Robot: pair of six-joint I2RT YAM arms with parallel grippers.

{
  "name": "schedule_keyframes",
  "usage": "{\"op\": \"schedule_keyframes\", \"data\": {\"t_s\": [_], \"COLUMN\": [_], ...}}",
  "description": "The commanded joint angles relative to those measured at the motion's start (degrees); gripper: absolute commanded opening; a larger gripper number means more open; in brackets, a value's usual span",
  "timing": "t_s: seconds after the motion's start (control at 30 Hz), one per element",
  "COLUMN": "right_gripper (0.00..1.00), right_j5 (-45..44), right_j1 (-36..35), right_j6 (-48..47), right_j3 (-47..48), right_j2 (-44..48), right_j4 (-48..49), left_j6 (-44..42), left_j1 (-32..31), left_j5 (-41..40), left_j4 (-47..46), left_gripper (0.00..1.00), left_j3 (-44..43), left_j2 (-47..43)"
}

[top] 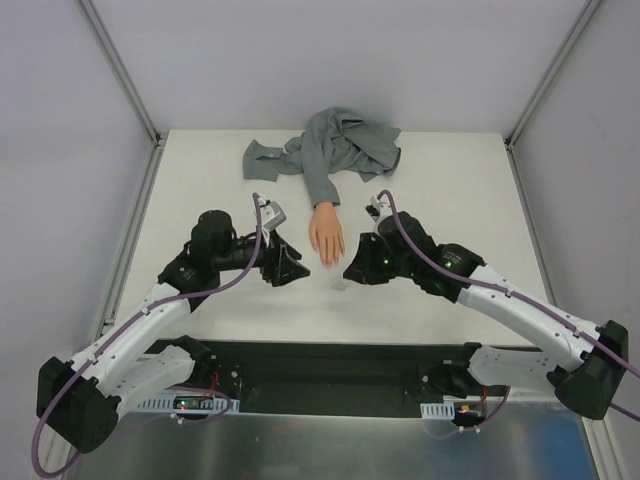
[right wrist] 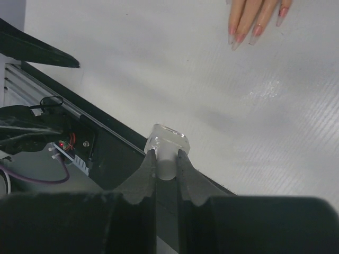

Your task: Paint the nails

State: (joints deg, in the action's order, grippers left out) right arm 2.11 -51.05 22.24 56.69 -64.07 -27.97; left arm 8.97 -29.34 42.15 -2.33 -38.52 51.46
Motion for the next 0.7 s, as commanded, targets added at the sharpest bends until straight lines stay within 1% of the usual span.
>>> {"op": "schedule_keyframes", "data": {"t_s": [0.0, 0.07, 0.1, 0.2, 0.23, 0.3, 0.33, 0.43, 0.47, 0.57, 0.67], "right_gripper": [0.01, 0.01, 0.01, 0.01, 0.01, 0.01, 0.01, 0.01, 0.01, 0.01, 0.01], "right_j5": [2.7, 2.4, 1.9, -0.5, -1.0, -1.8, -1.8, -1.8, -3.5, -4.3, -5.4], "right_j1": [-2.5, -4.1, -5.6, -8.1, -8.6, -9.9, -10.4, -11.8, -12.1, -12.6, -13.5], "right_j6": [3.3, 3.8, 4.0, 3.8, 3.8, 3.8, 3.9, 3.8, 3.9, 4.0, 4.0], "right_j3": [4.2, 6.8, 8.3, 13.4, 14.6, 16.4, 16.6, 17.3, 17.5, 16.9, 16.8], "right_j2": [1.5, 0.2, -0.6, -4.2, -4.9, -6.3, -6.5, -7.2, -7.3, -6.8, -6.3], "right_j4": [3.5, 4.0, 3.4, 0.4, -0.9, -1.3, -0.9, -0.9, -1.0, -1.3, -1.8], "left_j6": [-2.1, -4.3, -4.7, -6.7, -7.8, -8.4, -10.3, -11.0, -11.2, -11.6, -11.8], "left_j1": [-1.9, -2.4, -2.9, -4.8, -5.2, -5.9, -6.0, -6.1, -6.1, -6.1, -6.1], "left_j5": [7.4, 9.0, 11.1, 14.1, 14.4, 14.5, 14.2, 12.8, 12.5, 11.8, 11.6], "left_j4": [-5.3, -5.3, -5.3, -5.3, -5.3, -5.3, -5.2, -4.6, -4.4, -3.7, -3.3], "left_gripper": [0.57, 0.59, 0.59, 0.63, 0.67, 0.69, 0.69, 0.61, 0.56, 0.52, 0.45], "left_j3": [1.1, 1.5, 1.9, 2.6, 3.0, 4.2, 4.5, 4.9, 4.9, 4.6, 4.4], "left_j2": [0.0, -0.1, 0.0, -0.4, -1.2, -2.2, -2.9, -3.9, -4.0, -4.1, -4.3]}}
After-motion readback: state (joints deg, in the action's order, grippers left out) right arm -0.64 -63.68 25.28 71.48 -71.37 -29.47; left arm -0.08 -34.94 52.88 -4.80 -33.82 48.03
